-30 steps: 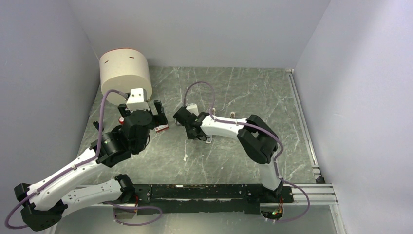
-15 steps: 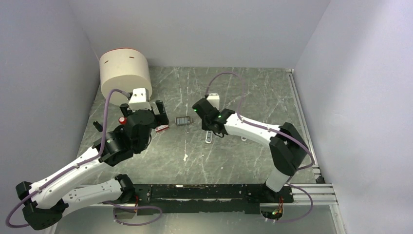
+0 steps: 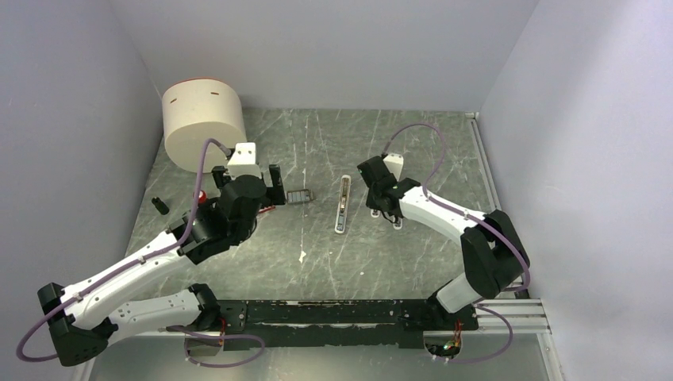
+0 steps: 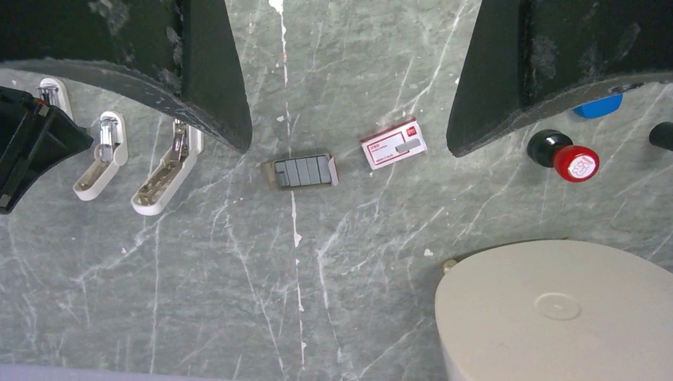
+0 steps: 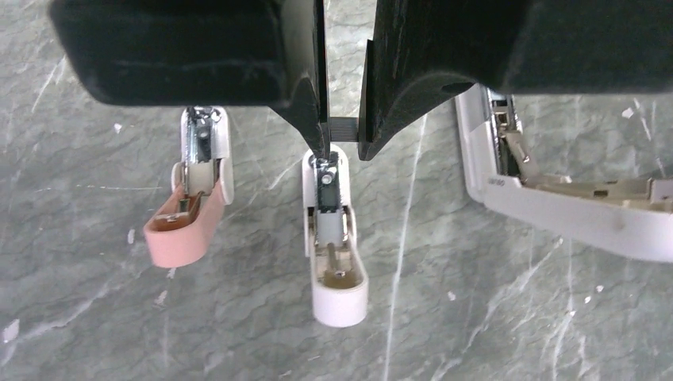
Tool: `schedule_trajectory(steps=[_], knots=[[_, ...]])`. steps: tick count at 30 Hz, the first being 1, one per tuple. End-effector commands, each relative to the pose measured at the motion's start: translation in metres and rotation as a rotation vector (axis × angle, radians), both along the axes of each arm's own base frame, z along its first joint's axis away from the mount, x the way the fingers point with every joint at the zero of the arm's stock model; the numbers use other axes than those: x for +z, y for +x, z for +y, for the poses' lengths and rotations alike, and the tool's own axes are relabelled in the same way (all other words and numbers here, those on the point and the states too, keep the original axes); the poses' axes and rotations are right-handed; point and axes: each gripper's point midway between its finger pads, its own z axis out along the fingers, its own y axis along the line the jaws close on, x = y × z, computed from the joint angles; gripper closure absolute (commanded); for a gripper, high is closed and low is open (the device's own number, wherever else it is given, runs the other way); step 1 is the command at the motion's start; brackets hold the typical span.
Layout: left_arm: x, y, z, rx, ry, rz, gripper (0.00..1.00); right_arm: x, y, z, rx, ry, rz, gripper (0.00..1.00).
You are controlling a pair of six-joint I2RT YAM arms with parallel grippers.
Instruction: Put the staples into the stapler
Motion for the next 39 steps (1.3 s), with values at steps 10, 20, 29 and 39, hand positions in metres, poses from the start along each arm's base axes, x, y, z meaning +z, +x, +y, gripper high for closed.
schedule_trajectory(steps=[10, 20, 29, 39], knots=[[0.007, 0.000, -0.004, -0.016, -0.045, -0.016, 0.03, -0.018, 0.024, -0.011, 0.015, -0.064, -0.052, 0.79], [0.001, 0.002, -0.005, -0.012, -0.030, -0.003, 0.03, -0.027, 0.027, -0.016, 0.007, -0.099, -0.034, 0.79], [-0.002, 0.005, -0.009, -0.016, -0.003, 0.008, 0.03, -0.034, 0.027, -0.016, 0.022, -0.107, -0.015, 0.79], [-0.005, 0.005, -0.009, -0.015, -0.001, 0.011, 0.03, -0.036, 0.027, -0.014, 0.031, -0.101, -0.011, 0.79]])
